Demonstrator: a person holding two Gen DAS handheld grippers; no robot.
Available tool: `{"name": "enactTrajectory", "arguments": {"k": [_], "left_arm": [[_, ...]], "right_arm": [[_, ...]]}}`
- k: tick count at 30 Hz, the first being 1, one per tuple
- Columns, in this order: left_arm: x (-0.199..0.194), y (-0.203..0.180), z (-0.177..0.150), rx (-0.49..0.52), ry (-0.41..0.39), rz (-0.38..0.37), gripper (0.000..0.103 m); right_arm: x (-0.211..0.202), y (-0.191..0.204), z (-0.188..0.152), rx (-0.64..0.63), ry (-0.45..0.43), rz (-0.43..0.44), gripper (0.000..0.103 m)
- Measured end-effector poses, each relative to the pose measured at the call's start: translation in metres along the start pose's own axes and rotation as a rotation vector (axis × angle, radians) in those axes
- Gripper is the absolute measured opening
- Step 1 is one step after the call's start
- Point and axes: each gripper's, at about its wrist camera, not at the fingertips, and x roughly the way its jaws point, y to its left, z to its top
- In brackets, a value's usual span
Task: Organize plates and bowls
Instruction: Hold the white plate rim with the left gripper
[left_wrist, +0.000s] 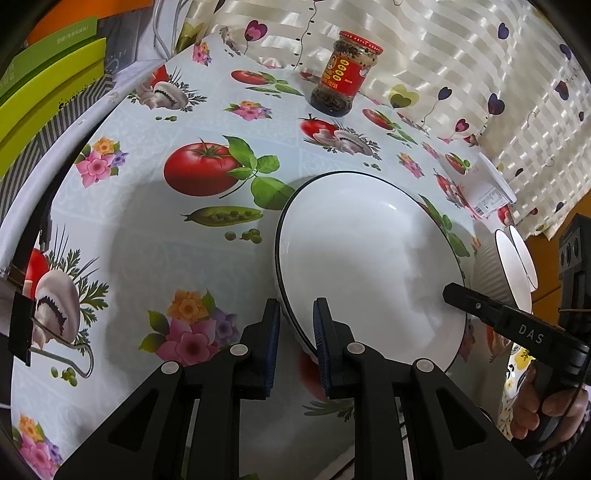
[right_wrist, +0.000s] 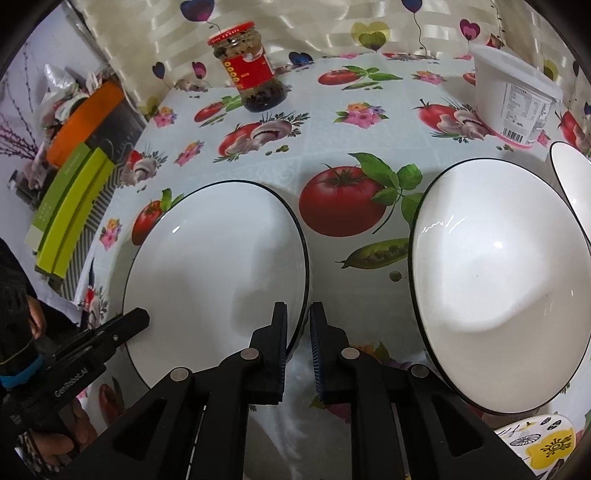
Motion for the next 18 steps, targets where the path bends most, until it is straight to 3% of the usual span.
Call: {"name": "enactTrajectory", "arguments": {"k": [4, 8, 18], "left_arm": [[-0.002, -0.008, -0.003, 0.047, -0.014, 0.050, 0.019], [-0.006, 0.000, -0.002, 0.017, -0.023, 0.007, 0.019], [-0.023, -0.004, 0.002, 0.025, -0.053, 0.017, 0.019]], "right_arm": [[-0.003, 0.013, -0.006, -0.077, -0.037, -0.071, 0.011], [-0.006, 0.012, -0.003, -0.088, -0.051, -0.055, 0.011], [-0.017, 0.016, 0.000, -0.092, -0.076, -0.036, 0.012]]}}
